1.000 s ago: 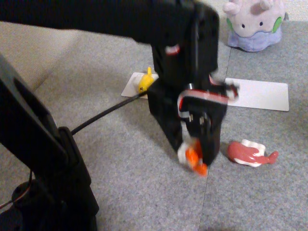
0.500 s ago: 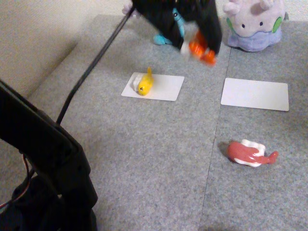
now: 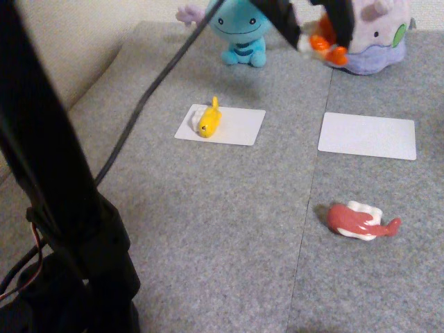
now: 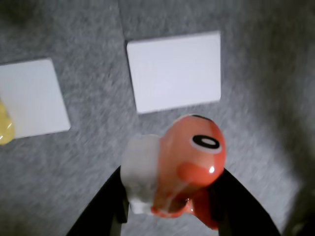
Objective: Wooper wants to eat egg sudhi, and Goomy wants to eat shrimp sushi
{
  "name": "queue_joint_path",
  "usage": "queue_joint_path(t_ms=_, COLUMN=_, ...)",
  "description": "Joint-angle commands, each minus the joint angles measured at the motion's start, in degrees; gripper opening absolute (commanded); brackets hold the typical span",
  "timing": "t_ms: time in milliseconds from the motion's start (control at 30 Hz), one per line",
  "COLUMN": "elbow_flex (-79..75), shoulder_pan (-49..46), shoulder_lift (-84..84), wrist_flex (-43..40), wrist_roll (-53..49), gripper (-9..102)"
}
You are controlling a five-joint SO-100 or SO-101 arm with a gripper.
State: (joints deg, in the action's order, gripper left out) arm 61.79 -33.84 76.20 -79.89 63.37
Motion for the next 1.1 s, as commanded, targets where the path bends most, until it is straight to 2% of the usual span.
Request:
queue_joint_path(t_ms=0, elbow_flex=-9.93, shoulder_pan=0.18, shoulder_lift=-4.92, wrist_flex=0.09, wrist_roll=-2.99, gripper=6)
queue_joint_path(t_ms=267, elbow_flex=-20.92, shoulder_pan=-1.32, shoulder_lift=-17.4, wrist_flex=-0.18, wrist_roll=-10.46, gripper=6)
queue_joint_path(t_ms=633, elbow_flex=-21.53, shoulder_pan=-5.45, shoulder_lift=-25.49, wrist_flex=4.04, wrist_roll=-19.86, gripper=6)
queue_joint_path(t_ms=767, elbow_flex=-21.53, shoulder_pan=-6.06, shoulder_lift=-27.25, wrist_flex=6.5, wrist_roll=-20.48, gripper=6)
queue_joint_path(t_ms=1067, elbow_flex=-21.53, shoulder_pan=-3.34, shoulder_lift=-32.7, wrist_flex=6.59, wrist_roll=-19.34, gripper=6)
